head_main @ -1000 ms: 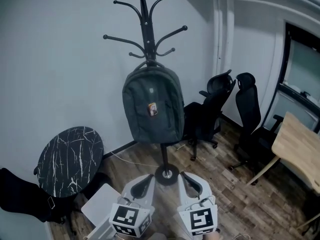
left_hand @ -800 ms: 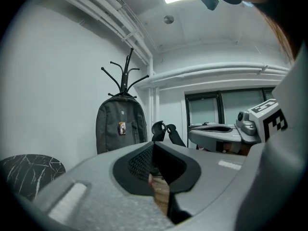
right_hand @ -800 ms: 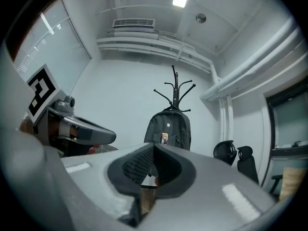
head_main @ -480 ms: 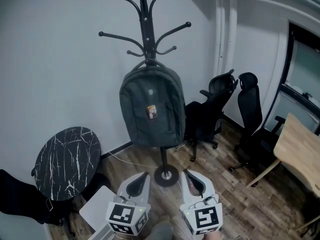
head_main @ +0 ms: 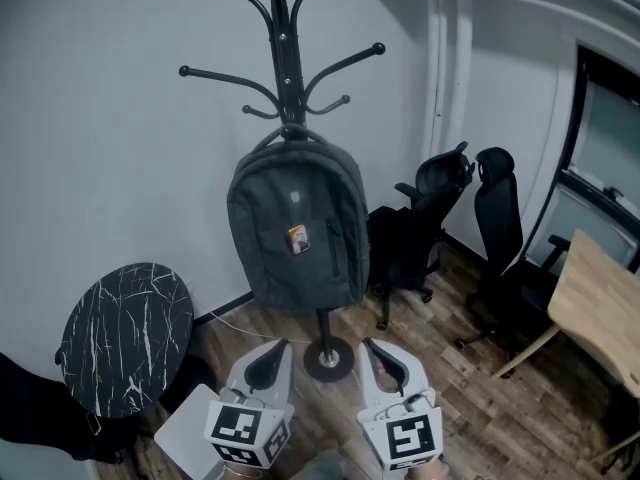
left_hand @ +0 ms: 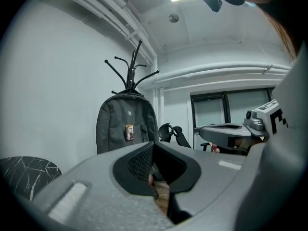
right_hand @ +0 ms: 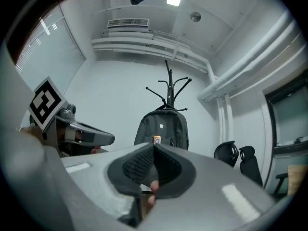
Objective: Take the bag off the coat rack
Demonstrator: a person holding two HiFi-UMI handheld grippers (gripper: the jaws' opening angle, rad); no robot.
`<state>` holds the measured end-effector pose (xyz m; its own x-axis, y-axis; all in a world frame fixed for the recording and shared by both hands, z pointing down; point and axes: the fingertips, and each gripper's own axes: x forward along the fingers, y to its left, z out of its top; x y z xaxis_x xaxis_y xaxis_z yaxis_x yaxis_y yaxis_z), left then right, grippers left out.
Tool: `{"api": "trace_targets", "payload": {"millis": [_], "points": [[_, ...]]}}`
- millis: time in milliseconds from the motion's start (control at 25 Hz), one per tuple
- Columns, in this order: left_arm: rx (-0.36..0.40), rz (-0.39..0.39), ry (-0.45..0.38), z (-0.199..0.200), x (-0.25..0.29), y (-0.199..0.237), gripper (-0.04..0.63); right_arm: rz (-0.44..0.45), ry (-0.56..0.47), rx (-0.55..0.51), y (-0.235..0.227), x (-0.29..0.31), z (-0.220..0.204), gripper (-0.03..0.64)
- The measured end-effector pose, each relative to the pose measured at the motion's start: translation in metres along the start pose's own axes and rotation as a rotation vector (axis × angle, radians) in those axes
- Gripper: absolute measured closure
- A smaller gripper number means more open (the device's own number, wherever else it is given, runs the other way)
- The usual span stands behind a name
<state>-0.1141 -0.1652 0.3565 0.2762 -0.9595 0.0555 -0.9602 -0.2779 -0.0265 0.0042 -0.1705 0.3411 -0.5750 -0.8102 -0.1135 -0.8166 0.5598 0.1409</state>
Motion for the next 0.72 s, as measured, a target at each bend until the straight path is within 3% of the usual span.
{"api": "trace_targets", "payload": {"millis": [720], "points": [[0.006,-0.046,-0.011,0.009,0.061,0.051,0.583,-0.024,0.065,-0.024,-0.032,0.077,-0.012,0.577]]}}
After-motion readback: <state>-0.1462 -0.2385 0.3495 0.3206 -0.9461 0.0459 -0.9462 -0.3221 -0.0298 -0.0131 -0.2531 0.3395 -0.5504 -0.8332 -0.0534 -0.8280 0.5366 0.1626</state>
